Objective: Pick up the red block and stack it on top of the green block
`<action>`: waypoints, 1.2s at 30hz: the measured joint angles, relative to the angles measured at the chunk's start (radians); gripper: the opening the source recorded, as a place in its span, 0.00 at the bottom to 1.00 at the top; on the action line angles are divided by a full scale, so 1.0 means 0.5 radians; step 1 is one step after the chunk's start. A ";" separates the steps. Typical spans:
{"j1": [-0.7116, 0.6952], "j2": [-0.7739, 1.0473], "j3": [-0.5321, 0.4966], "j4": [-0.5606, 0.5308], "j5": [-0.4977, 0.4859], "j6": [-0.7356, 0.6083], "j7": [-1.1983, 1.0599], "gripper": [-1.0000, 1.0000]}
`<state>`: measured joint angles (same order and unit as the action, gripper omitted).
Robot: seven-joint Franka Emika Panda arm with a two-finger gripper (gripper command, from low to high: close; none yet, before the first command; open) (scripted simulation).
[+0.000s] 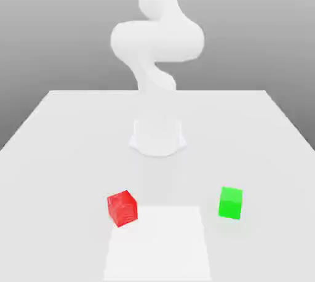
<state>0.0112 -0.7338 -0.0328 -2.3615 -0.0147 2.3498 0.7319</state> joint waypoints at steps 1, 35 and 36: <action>0.010 0.065 -0.032 -0.059 -0.013 0.048 -0.067 0.50; -0.125 1.679 -0.241 -1.012 0.220 1.242 -1.612 0.00; -0.146 1.609 -0.241 -1.023 0.148 1.185 -1.561 0.00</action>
<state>-0.0616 0.0706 -0.1534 -2.8728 0.0594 2.9422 -0.0486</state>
